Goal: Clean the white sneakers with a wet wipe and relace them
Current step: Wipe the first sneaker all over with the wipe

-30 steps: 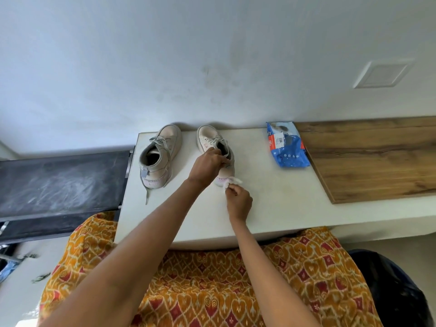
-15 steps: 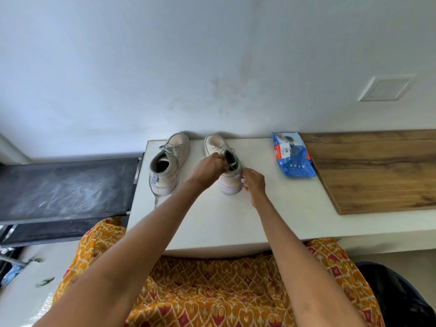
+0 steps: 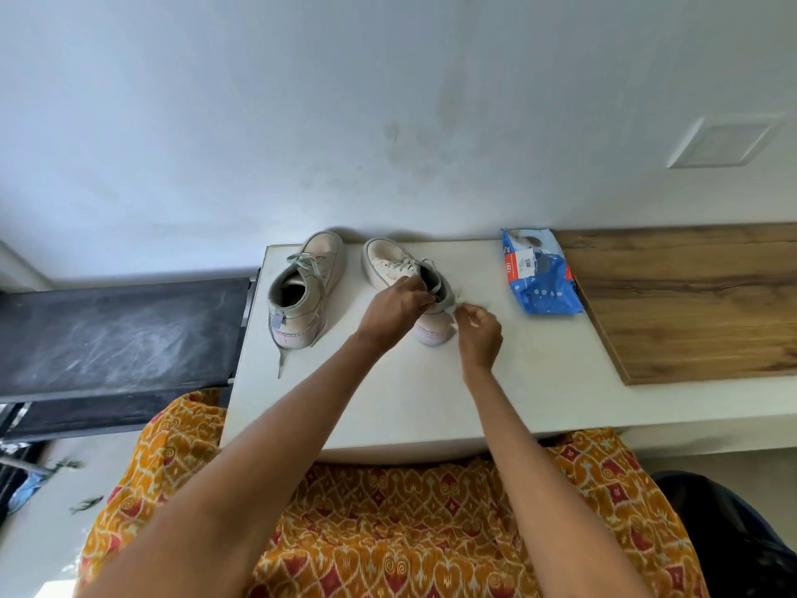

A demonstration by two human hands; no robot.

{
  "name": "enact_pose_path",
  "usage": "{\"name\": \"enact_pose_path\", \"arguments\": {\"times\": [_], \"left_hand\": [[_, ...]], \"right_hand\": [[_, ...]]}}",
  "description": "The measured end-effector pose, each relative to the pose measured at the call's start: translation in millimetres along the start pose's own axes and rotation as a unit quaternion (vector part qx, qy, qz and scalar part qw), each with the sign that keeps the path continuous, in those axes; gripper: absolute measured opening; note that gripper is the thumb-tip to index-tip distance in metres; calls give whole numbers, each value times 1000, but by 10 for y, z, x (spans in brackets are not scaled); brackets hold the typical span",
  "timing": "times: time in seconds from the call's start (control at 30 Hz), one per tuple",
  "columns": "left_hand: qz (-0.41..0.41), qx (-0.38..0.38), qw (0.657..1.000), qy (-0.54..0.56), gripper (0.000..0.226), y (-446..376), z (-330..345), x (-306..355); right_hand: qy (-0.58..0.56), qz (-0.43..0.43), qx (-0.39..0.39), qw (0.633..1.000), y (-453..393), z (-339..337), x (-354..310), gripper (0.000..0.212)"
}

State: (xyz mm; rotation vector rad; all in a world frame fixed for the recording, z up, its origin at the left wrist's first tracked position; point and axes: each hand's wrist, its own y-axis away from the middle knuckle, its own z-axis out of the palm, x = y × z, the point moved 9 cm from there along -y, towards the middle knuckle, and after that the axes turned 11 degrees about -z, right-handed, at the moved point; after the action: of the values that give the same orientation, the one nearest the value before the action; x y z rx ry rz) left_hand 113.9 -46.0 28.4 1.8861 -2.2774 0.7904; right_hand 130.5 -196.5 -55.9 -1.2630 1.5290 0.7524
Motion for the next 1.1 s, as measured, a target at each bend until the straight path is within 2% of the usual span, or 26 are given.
{"name": "enact_pose_path", "arguments": {"times": [0.13, 0.27, 0.37, 0.43, 0.53, 0.7, 0.83, 0.97, 1.1], "left_hand": [[-15, 0, 1000, -1, 16, -28, 142, 158], [-19, 26, 999, 7, 23, 41, 147, 165], [-7, 39, 999, 0, 29, 78, 140, 174], [-16, 33, 999, -11, 22, 68, 147, 163], [-18, 21, 1000, -14, 28, 72, 148, 175], [-31, 17, 999, -14, 33, 94, 164, 176], [-30, 6, 999, -25, 36, 85, 183, 175], [-41, -7, 998, -37, 38, 58, 183, 174], [-48, -7, 998, -26, 37, 62, 186, 172]], "right_hand": [[13, 11, -39, 999, -269, -92, -39, 18], [0, -37, 22, 999, 1, -155, -125, 17], [39, -65, 23, 997, 138, -159, -39, 21], [64, -40, 12, 997, -7, -162, 9, 20], [69, -9, -21, 997, -215, -107, -45, 22], [12, -14, 57, 998, 130, -115, -84, 21], [7, -42, 46, 998, 319, -137, 18, 20], [-8, 7, 62, 998, 16, -176, 12, 21], [-31, 10, 89, 996, 76, -128, -114, 21]]}}
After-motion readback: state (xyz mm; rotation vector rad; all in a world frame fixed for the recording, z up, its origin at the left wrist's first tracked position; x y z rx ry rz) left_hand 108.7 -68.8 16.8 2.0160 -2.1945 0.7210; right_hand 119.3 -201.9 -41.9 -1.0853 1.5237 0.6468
